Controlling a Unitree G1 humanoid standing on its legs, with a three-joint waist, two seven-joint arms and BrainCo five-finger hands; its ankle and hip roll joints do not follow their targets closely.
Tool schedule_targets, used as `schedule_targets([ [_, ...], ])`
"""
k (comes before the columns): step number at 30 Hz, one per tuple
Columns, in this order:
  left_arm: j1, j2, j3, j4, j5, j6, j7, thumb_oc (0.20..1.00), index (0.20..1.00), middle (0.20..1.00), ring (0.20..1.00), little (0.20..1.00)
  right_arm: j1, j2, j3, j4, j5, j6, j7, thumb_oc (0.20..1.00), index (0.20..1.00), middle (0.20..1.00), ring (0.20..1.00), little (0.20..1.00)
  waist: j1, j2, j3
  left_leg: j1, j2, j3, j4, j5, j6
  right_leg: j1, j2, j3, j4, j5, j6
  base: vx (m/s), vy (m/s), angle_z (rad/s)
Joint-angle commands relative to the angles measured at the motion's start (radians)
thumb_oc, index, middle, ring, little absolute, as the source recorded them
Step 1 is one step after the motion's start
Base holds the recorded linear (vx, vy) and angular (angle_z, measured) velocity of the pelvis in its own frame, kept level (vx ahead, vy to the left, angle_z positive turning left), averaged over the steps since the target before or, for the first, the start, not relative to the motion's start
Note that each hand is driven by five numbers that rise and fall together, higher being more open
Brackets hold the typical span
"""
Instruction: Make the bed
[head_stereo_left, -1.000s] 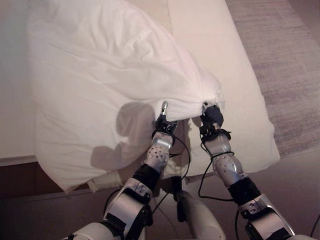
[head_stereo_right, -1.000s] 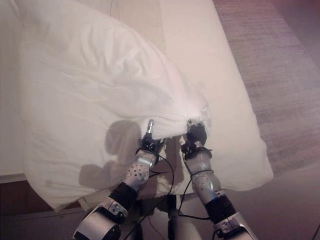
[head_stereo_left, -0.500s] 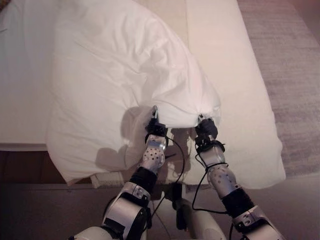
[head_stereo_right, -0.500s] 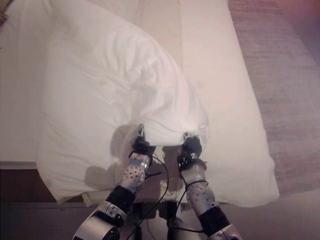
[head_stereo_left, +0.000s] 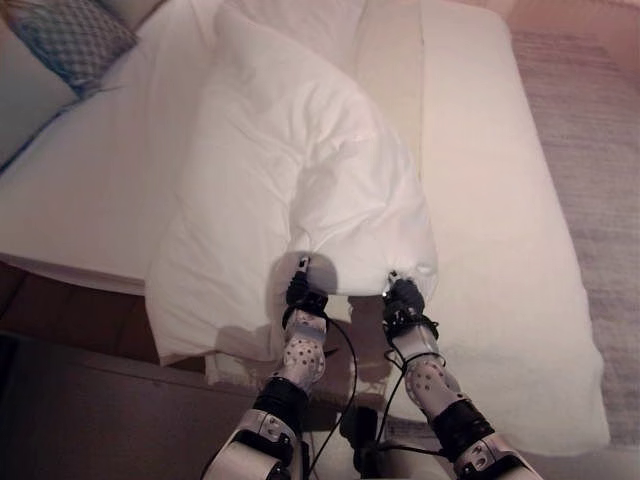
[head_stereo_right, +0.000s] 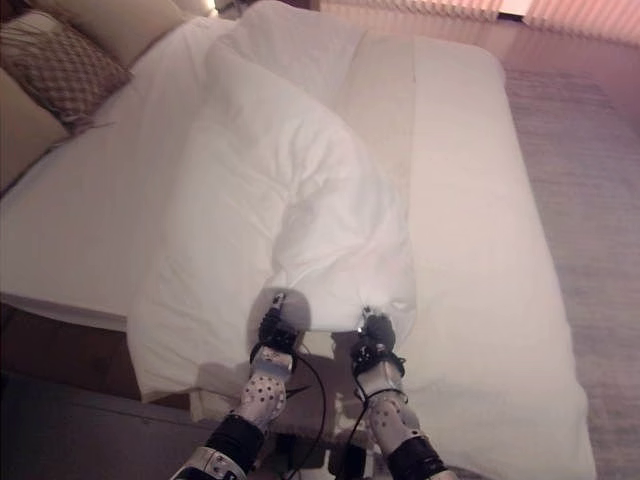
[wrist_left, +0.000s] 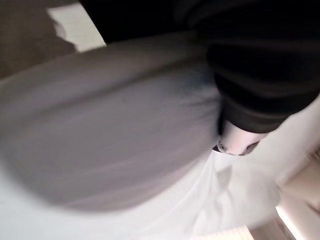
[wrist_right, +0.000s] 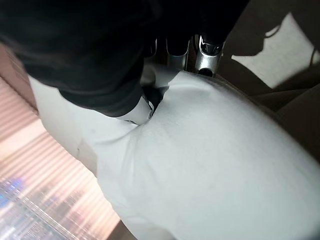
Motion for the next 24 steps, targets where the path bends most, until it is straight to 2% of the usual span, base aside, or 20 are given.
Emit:
schedule_targets([
  [1,0.055,0.211,0.117,-0.108,0.107,-0.108,-0.051,0.200,0.200,0.200,0.200,0.200,0.038,-0.099,-0.192,0.036,0.004,-0.111,-0.005,0.200,0.200,0.200,0.200,0.200,0.007,-0.065,-0.045,0.039,-0.028,0.017,0.137,-0.167,-0.054,-0.088,-0.116,-0.018,0.026,0.050,0.092,-0.01,0.277,0.82],
  [2,0.077,0.227,0.113,-0.136,0.115,-0.117,-0.061,0.200,0.200,0.200,0.200,0.200,0.030,-0.097,-0.170,0.053,-0.003,-0.090,0.009,0.200,0.200,0.200,0.200,0.200,0.018,-0.074,-0.047,0.031,0.031,-0.020,0.170,-0.187,-0.063,-0.082,-0.144,0.003,0.022,0.054,0.107,0.01,0.247,0.54],
  [3,0.077,0.227,0.113,-0.137,0.115,-0.117,-0.061,0.200,0.200,0.200,0.200,0.200,0.030,-0.097,-0.171,0.053,-0.003,-0.091,0.009,0.200,0.200,0.200,0.200,0.200,0.016,-0.075,-0.051,0.027,0.030,-0.021,0.169,-0.183,-0.062,-0.086,-0.146,0.002,0.020,0.058,0.107,0.03,0.334,0.35],
  [5,0.106,0.235,0.111,-0.163,0.117,-0.115,-0.069,0.200,0.200,0.200,0.200,0.200,0.028,-0.095,-0.156,0.070,0.002,-0.073,0.022,0.200,0.200,0.200,0.200,0.200,0.020,-0.078,-0.067,0.026,0.127,-0.059,0.172,-0.170,-0.081,-0.088,-0.188,0.032,0.027,0.058,0.127,0.11,0.398,0.09],
  [6,0.124,0.238,0.116,-0.171,0.116,-0.115,-0.076,0.200,0.200,0.200,0.200,0.200,0.029,-0.098,-0.153,0.075,0.007,-0.062,0.034,0.200,0.200,0.200,0.200,0.200,0.021,-0.076,-0.084,0.025,0.166,-0.058,0.165,-0.155,-0.092,-0.089,-0.212,0.050,0.031,0.062,0.141,0.14,0.536,0.09],
  [7,0.133,0.239,0.115,-0.183,0.115,-0.113,-0.083,0.200,0.200,0.200,0.200,0.200,0.031,-0.097,-0.146,0.078,0.012,-0.053,0.040,0.200,0.200,0.200,0.200,0.200,0.024,-0.073,-0.089,0.021,0.188,-0.064,0.173,-0.148,-0.103,-0.089,-0.236,0.062,0.035,0.071,0.151,0.13,0.592,0.04],
  [8,0.151,0.242,0.117,-0.195,0.114,-0.112,-0.085,0.200,0.200,0.200,0.200,0.200,0.033,-0.091,-0.138,0.077,0.017,-0.044,0.047,0.200,0.200,0.200,0.200,0.200,0.036,-0.071,-0.094,0.028,0.191,-0.079,0.206,-0.179,-0.114,-0.098,-0.259,0.085,0.040,0.086,0.162,0.10,0.677,-0.06],
  [9,0.167,0.250,0.109,-0.222,0.129,-0.115,-0.090,0.200,0.200,0.200,0.200,0.200,0.037,-0.087,-0.128,0.067,0.019,-0.036,0.056,0.200,0.200,0.200,0.200,0.200,0.046,-0.075,-0.098,0.027,0.152,-0.132,0.248,-0.224,-0.117,-0.103,-0.295,0.112,0.027,0.158,0.180,0.09,0.728,-0.21],
  [10,0.173,0.258,0.103,-0.214,0.145,-0.106,-0.101,0.200,0.200,0.200,0.200,0.200,0.042,-0.087,-0.119,0.061,0.007,-0.015,0.067,0.200,0.200,0.200,0.200,0.200,0.040,-0.076,-0.102,0.023,0.123,-0.115,0.282,-0.275,-0.105,-0.095,-0.342,0.128,0.006,0.230,0.190,0.06,0.736,-0.45],
  [11,0.179,0.265,0.088,-0.225,0.159,-0.101,-0.105,0.200,0.200,0.200,0.200,0.200,0.048,-0.087,-0.119,0.065,0.008,-0.005,0.072,0.200,0.200,0.200,0.200,0.200,0.038,-0.086,-0.107,0.020,0.099,-0.087,0.293,-0.294,-0.094,-0.093,-0.371,0.127,-0.008,0.280,0.192,0.01,0.654,-0.35],
  [12,0.183,0.279,0.083,-0.229,0.183,-0.105,-0.109,0.200,0.200,0.200,0.200,0.200,0.051,-0.081,-0.121,0.070,0.000,-0.003,0.073,0.200,0.200,0.200,0.200,0.200,0.044,-0.099,-0.100,0.009,0.071,-0.057,0.340,-0.332,-0.083,-0.110,-0.403,0.127,-0.043,0.389,0.193,-0.06,0.644,-0.34],
  [13,0.188,0.291,0.081,-0.238,0.195,-0.105,-0.106,0.200,0.200,0.200,0.200,0.200,0.049,-0.077,-0.117,0.066,-0.009,-0.005,0.071,0.200,0.200,0.200,0.200,0.200,0.055,-0.101,-0.096,-0.009,0.050,-0.010,0.358,-0.341,-0.067,-0.135,-0.429,0.083,-0.063,0.469,0.205,-0.07,0.428,-0.33],
  [14,0.188,0.291,0.081,-0.238,0.195,-0.105,-0.106,0.200,0.200,0.200,0.200,0.200,0.048,-0.076,-0.117,0.066,-0.009,-0.005,0.071,0.200,0.200,0.200,0.200,0.200,0.053,-0.105,-0.099,-0.013,0.044,-0.010,0.356,-0.338,-0.065,-0.139,-0.435,0.083,-0.064,0.471,0.207,-0.17,0.715,-0.63],
  [15,0.195,0.311,0.079,-0.248,0.217,-0.097,-0.110,0.200,0.200,0.200,0.200,0.200,0.038,-0.066,-0.116,0.088,-0.013,-0.006,0.069,0.200,0.200,0.200,0.200,0.200,0.071,-0.078,-0.095,-0.010,0.043,0.043,0.316,-0.316,-0.057,-0.139,-0.417,-0.043,-0.063,0.390,0.193,-0.16,0.720,-0.62],
  [16,0.201,0.312,0.082,-0.248,0.224,-0.090,-0.109,0.200,0.200,0.200,0.200,0.200,0.028,-0.058,-0.108,0.104,-0.014,-0.009,0.071,0.200,0.200,0.200,0.200,0.200,0.081,-0.064,-0.101,-0.004,0.034,0.066,0.276,-0.293,-0.051,-0.133,-0.398,-0.076,-0.032,0.334,0.186,-0.19,0.974,-0.85],
  [18,0.198,0.322,0.080,-0.259,0.229,-0.087,-0.118,0.200,0.200,0.200,0.200,0.200,0.027,-0.059,-0.104,0.110,-0.018,-0.005,0.081,0.200,0.200,0.200,0.200,0.200,0.082,-0.050,-0.107,0.018,0.008,0.085,0.185,-0.233,-0.043,-0.119,-0.310,-0.065,0.060,0.218,0.160,-0.11,0.615,-0.79],
  [20,0.195,0.323,0.074,-0.273,0.234,-0.078,-0.121,0.200,0.200,0.200,0.200,0.200,0.031,-0.056,-0.101,0.112,-0.023,-0.005,0.089,0.200,0.200,0.200,0.200,0.200,0.092,-0.045,-0.115,0.026,-0.016,0.101,0.112,-0.180,-0.045,-0.084,-0.223,-0.096,0.136,0.117,0.135,-0.12,0.402,0.13],
  [22,0.192,0.323,0.072,-0.282,0.261,-0.072,-0.111,0.200,0.200,0.200,0.200,0.200,0.040,-0.054,-0.089,0.106,-0.031,-0.009,0.094,0.200,0.200,0.200,0.200,0.200,0.094,-0.054,-0.124,0.036,-0.052,0.111,0.070,-0.147,-0.044,-0.063,-0.125,-0.095,0.214,0.036,0.121,-0.11,0.316,0.24],
  [24,0.192,0.327,0.069,-0.301,0.295,-0.063,-0.105,0.200,0.200,0.200,0.200,0.200,0.043,-0.056,-0.078,0.100,-0.043,-0.010,0.097,0.200,0.200,0.200,0.200,0.200,0.100,-0.079,-0.136,0.036,-0.088,0.130,0.058,-0.130,-0.050,-0.024,-0.038,-0.072,0.196,-0.011,0.110,-0.11,0.247,0.05],
])
